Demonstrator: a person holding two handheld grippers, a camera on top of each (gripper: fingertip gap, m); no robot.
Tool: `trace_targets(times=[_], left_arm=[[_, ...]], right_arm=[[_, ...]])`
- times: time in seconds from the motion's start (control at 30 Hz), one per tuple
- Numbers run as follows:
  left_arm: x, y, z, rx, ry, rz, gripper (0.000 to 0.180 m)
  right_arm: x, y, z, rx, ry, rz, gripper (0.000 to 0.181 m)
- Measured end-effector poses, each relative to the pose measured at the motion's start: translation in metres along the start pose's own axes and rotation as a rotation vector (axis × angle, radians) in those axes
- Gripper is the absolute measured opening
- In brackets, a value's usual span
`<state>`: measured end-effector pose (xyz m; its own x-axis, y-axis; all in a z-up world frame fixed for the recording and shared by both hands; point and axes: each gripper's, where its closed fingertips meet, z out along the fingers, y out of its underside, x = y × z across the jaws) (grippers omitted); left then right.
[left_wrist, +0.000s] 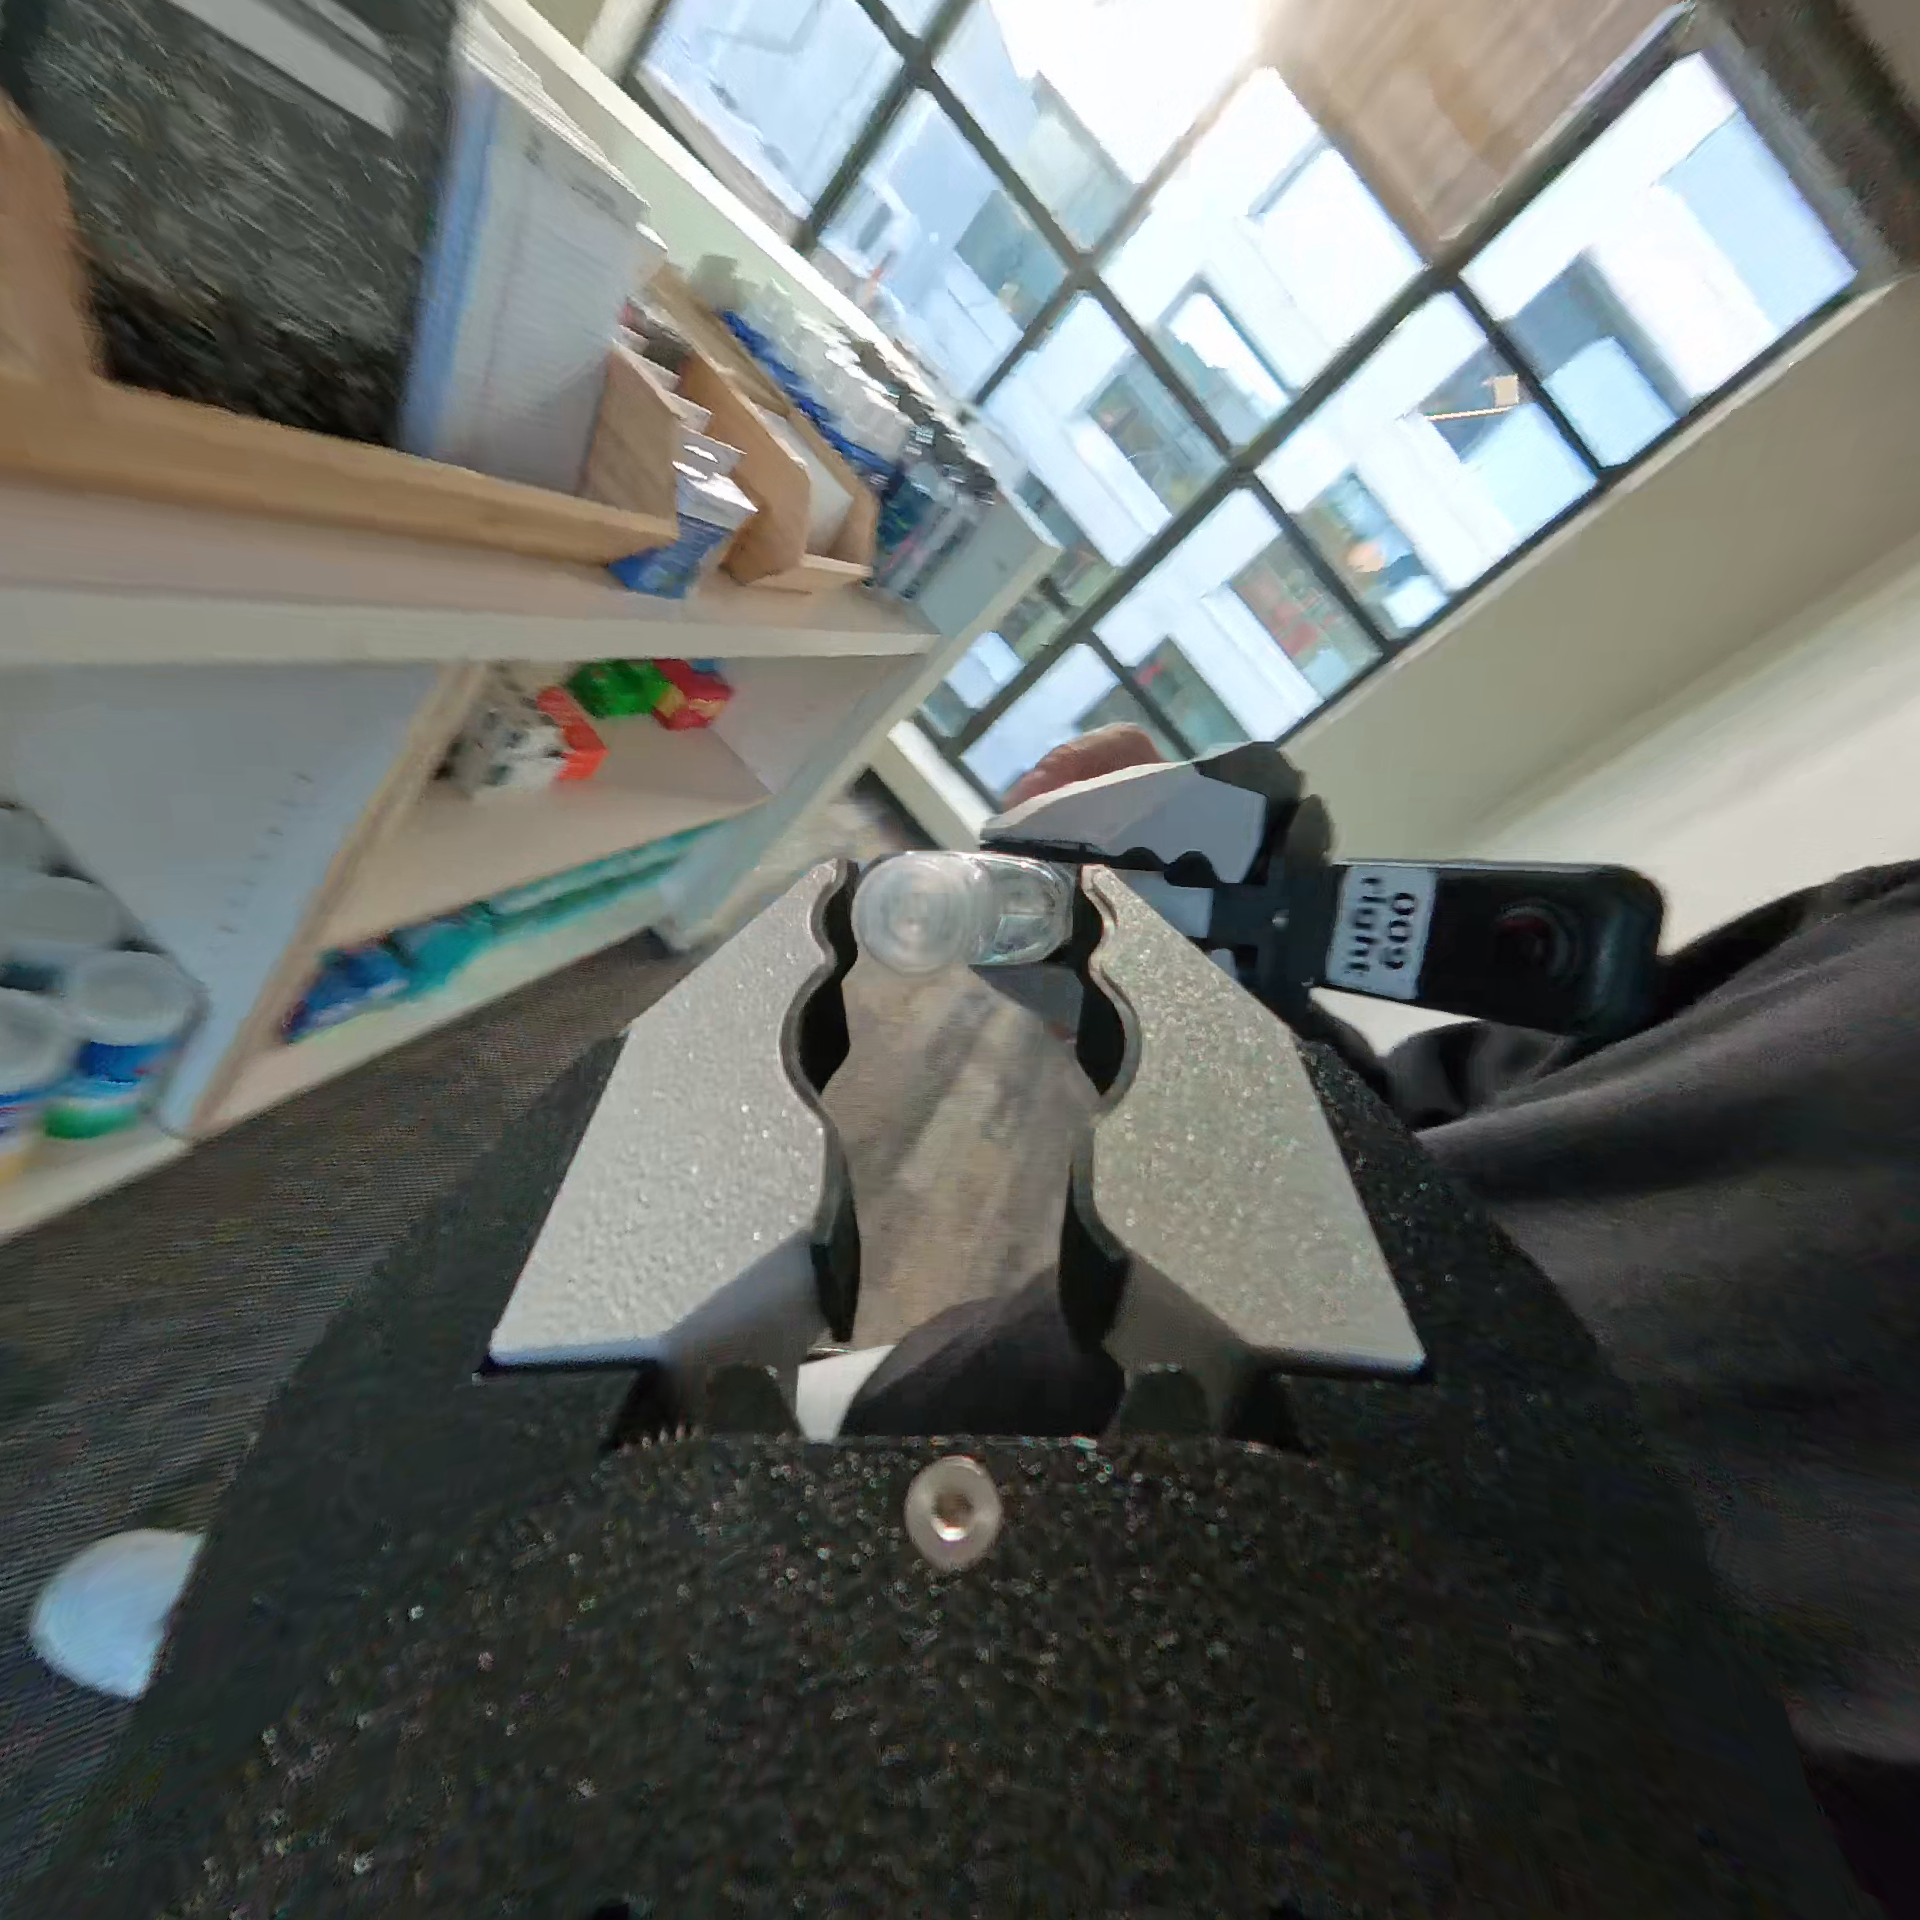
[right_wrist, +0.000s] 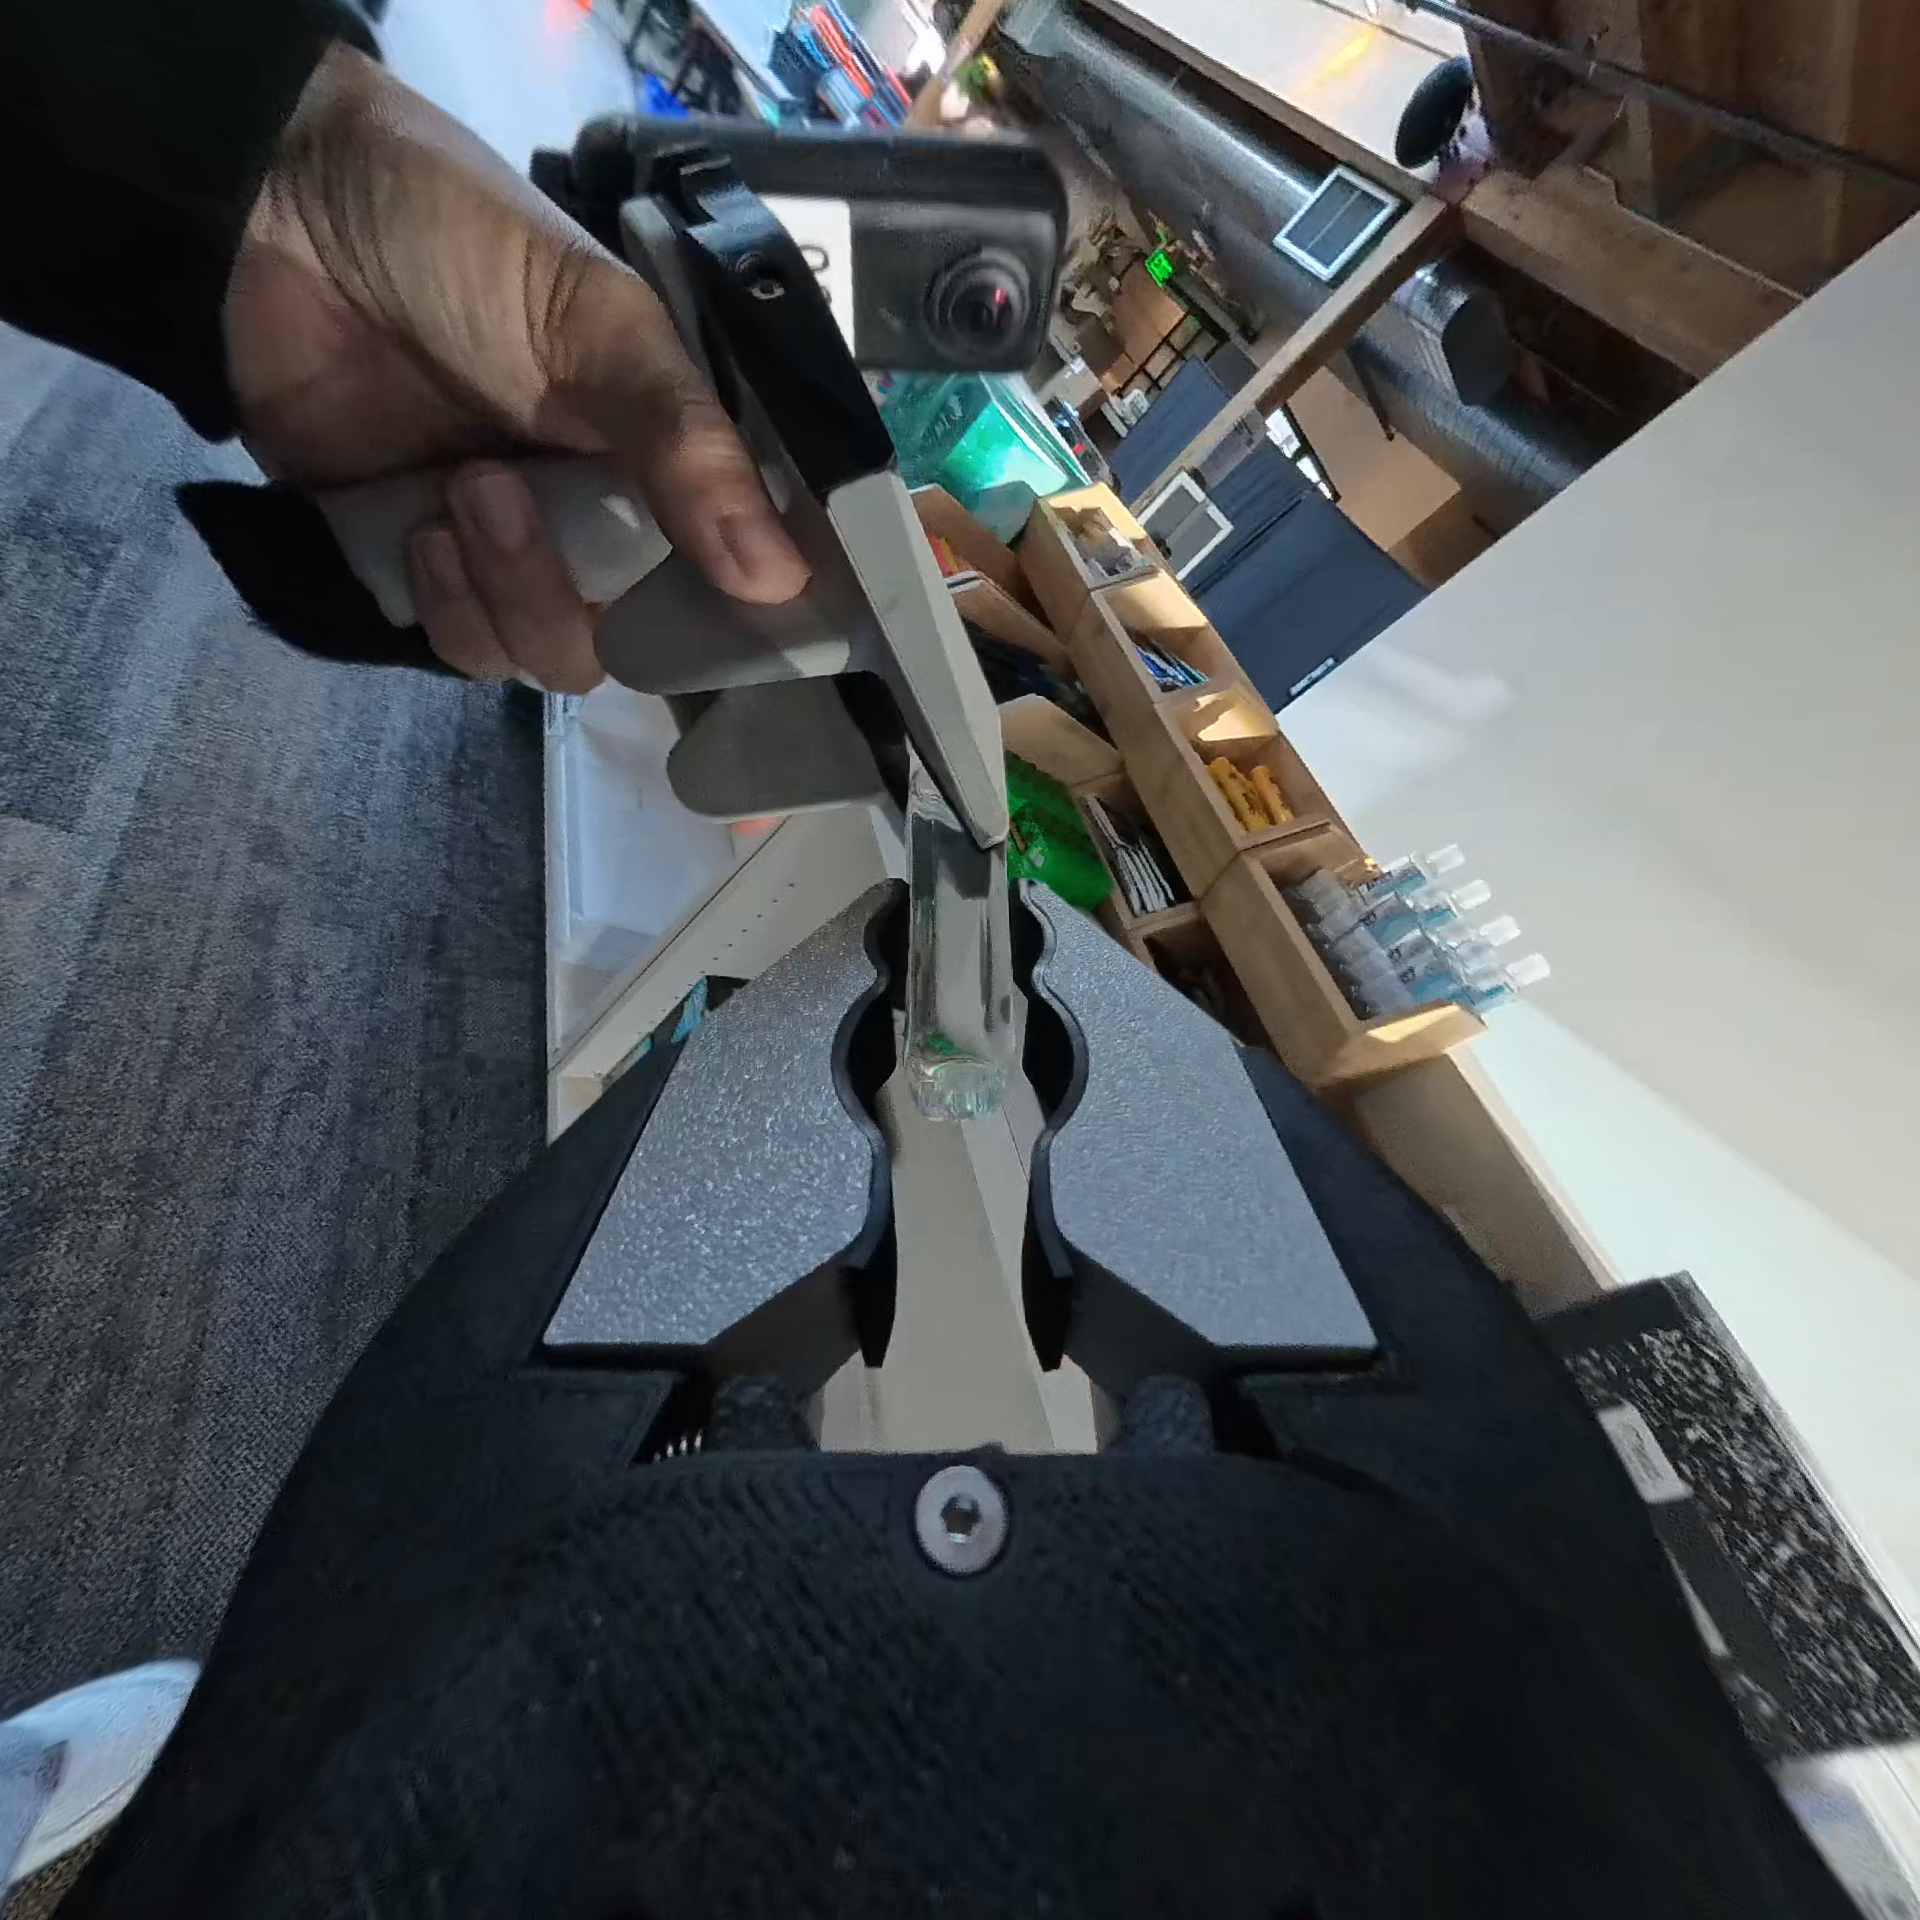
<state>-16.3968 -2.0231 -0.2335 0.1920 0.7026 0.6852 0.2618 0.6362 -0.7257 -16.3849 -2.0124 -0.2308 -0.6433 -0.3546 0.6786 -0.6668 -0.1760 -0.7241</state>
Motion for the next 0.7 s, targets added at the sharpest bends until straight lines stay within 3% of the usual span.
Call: trace_targets(times=[0.03,0.2,0.3,0.5,0.7], left_arm=[[0.009,0.006,0.005,-0.008,0.045,-0.035,0.039],[0.036,0.033,0.044,-0.074,0.154,-0.071,0.039],[0.050,0.047,0.080,-0.116,0.151,0.055,0.040],[0.072,0.069,0.172,-0.176,0.065,0.297,0.062],[0.100,0.101,0.282,-0.168,-0.019,0.447,0.062]], right_arm=[[-0.003,-0.002,-0.008,-0.004,0.013,-0.010,0.017],[-0.004,0.010,-0.058,-0.099,0.080,0.013,0.016],[0.002,0.028,-0.095,-0.180,0.146,0.129,0.016],[0.031,0.105,-0.233,-0.393,0.391,0.442,0.016],[0.036,0.183,-0.433,-0.603,0.639,0.611,0.016]])
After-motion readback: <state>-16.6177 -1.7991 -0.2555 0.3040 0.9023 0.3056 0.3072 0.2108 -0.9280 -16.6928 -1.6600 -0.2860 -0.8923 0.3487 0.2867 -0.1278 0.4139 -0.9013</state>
